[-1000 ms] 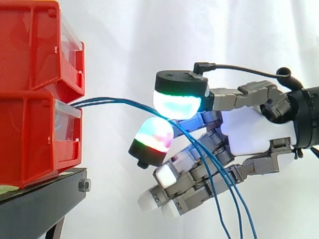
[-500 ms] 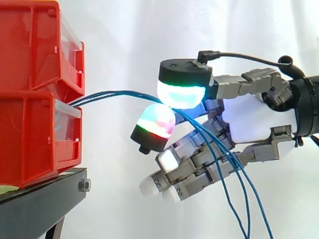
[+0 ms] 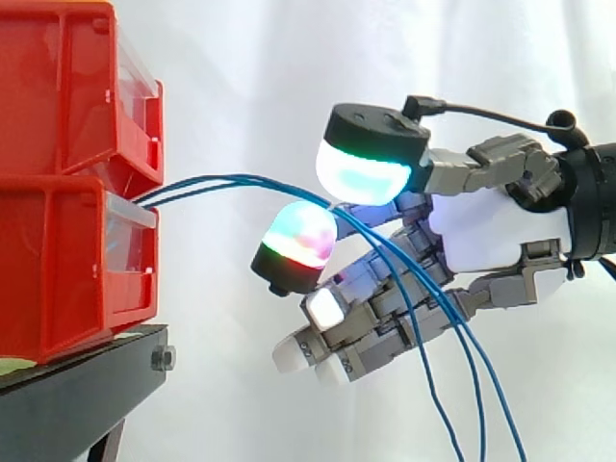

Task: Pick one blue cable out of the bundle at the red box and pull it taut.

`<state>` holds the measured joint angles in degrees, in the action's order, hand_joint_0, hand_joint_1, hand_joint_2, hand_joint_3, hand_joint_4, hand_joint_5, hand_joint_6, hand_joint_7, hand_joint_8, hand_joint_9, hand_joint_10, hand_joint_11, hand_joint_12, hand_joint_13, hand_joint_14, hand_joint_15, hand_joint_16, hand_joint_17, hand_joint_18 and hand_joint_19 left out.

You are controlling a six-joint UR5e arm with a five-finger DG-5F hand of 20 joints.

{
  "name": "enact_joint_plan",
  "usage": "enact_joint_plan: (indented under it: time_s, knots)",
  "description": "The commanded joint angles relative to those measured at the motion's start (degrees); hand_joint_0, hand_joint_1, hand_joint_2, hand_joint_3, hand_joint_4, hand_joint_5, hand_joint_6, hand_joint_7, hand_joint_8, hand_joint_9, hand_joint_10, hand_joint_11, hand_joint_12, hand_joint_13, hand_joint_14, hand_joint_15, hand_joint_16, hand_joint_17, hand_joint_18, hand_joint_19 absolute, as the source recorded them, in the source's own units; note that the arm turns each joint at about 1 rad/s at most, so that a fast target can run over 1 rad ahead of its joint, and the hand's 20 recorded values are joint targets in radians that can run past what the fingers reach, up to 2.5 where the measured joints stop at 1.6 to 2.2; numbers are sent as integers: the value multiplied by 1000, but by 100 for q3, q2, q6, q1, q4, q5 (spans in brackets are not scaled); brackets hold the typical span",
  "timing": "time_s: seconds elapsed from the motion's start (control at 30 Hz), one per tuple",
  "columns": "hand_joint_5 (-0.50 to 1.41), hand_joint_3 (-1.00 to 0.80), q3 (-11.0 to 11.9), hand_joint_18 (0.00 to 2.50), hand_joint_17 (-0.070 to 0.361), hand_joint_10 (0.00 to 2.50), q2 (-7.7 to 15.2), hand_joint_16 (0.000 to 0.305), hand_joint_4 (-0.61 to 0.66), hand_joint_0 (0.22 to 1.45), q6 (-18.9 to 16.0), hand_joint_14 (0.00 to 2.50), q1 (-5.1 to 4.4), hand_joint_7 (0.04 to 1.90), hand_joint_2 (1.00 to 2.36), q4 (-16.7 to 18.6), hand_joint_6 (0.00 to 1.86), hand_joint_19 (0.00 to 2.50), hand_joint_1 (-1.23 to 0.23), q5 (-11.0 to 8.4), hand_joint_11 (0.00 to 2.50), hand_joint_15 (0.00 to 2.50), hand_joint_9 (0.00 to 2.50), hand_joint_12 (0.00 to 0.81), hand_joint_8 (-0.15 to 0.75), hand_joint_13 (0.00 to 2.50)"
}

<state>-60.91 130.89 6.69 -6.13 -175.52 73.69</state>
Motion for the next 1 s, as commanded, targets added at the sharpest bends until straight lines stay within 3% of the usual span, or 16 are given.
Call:
enact_joint_plan:
  time_s: [0.0,0.13,0.23,0.53,0.67,0.97]
  knots:
    - [-165,-500,0,344,127,10,-2,56,196,514,7,7,-2,831,1000,0,871,135,-672,-4,695,195,761,358,358,388]
    - [-166,-460,0,310,120,10,6,53,165,571,7,8,-2,862,1002,0,868,154,-606,-4,689,205,756,343,345,373]
    - [-166,-320,0,307,119,11,-2,53,142,590,7,8,-2,878,1010,-18,880,154,-646,-12,691,199,758,339,348,373]
    - [-174,-198,0,341,125,10,-2,56,156,603,7,8,-2,867,1013,-35,908,145,-737,-12,701,205,755,348,359,397]
    - [-168,-110,0,393,127,7,-2,56,93,626,7,8,-2,888,1014,-44,926,136,-767,-30,733,209,802,354,371,444]
    - [-175,-159,0,451,116,10,-2,52,-1,715,-28,8,-29,1106,1020,-79,923,125,-876,-30,745,200,811,340,353,478]
